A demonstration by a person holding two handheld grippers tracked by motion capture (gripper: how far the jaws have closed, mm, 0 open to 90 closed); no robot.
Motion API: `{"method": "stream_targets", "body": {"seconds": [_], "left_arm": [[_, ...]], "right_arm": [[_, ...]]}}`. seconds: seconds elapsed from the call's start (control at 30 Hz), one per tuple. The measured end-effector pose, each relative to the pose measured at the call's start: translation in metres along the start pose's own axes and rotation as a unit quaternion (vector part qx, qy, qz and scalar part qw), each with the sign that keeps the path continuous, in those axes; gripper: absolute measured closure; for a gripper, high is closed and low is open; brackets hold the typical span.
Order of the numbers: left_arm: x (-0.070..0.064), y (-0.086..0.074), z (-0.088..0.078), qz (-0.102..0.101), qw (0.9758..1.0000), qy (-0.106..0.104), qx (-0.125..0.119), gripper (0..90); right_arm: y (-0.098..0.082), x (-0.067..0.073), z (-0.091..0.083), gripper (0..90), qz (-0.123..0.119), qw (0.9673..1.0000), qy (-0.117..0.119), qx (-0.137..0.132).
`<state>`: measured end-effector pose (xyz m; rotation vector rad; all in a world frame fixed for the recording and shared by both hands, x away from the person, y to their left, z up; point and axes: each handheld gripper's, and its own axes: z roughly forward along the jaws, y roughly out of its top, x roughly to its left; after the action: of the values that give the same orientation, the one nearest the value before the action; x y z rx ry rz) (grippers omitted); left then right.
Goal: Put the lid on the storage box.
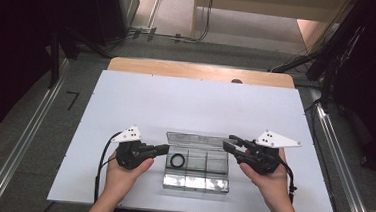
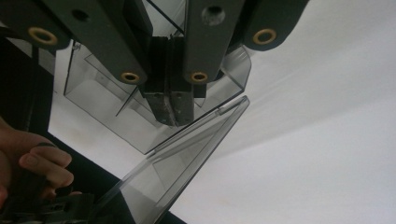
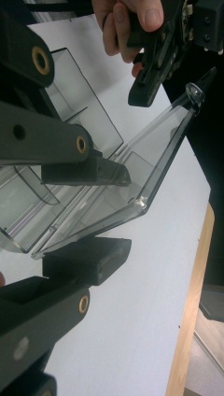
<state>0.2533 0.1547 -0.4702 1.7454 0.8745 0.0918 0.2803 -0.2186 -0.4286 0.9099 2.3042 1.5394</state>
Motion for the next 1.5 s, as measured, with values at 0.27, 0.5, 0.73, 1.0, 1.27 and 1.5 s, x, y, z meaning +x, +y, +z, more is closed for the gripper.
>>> {"method": "stream_targets", "body": {"seconds": [0.27, 0.5, 0.73, 1.0, 1.27, 1.5], "left_arm": [[0.0, 0.003, -0.004, 0.005, 1.0, -0.002, -0.008, 90.0], [0.001, 0.004, -0.004, 0.004, 0.9999, -0.008, -0.011, 90.0], [-0.001, 0.005, -0.002, 0.003, 0.9998, -0.014, -0.014, 90.0], [-0.001, 0.007, -0.004, 0.006, 0.9995, -0.021, -0.021, 90.0], [-0.003, 0.007, -0.002, 0.008, 0.9996, -0.022, -0.018, 90.0], [-0.003, 0.007, -0.002, 0.008, 0.9996, -0.021, -0.018, 90.0]], "right_arm": [[-0.001, 0.001, -0.002, 60.6, -0.004, 1.0, 0.001, 0.002], [-0.002, 0.003, -0.003, 60.2, -0.009, 0.9999, -0.005, 0.008], [-0.004, 0.003, -0.006, 59.0, -0.008, 0.9999, -0.003, 0.011], [-0.006, 0.003, -0.009, 58.4, -0.008, 0.9998, -0.006, 0.014], [-0.008, 0.002, -0.013, 57.2, -0.006, 0.9998, -0.008, 0.015], [-0.008, 0.001, -0.015, 53.1, -0.004, 0.9998, -0.006, 0.017]]}}
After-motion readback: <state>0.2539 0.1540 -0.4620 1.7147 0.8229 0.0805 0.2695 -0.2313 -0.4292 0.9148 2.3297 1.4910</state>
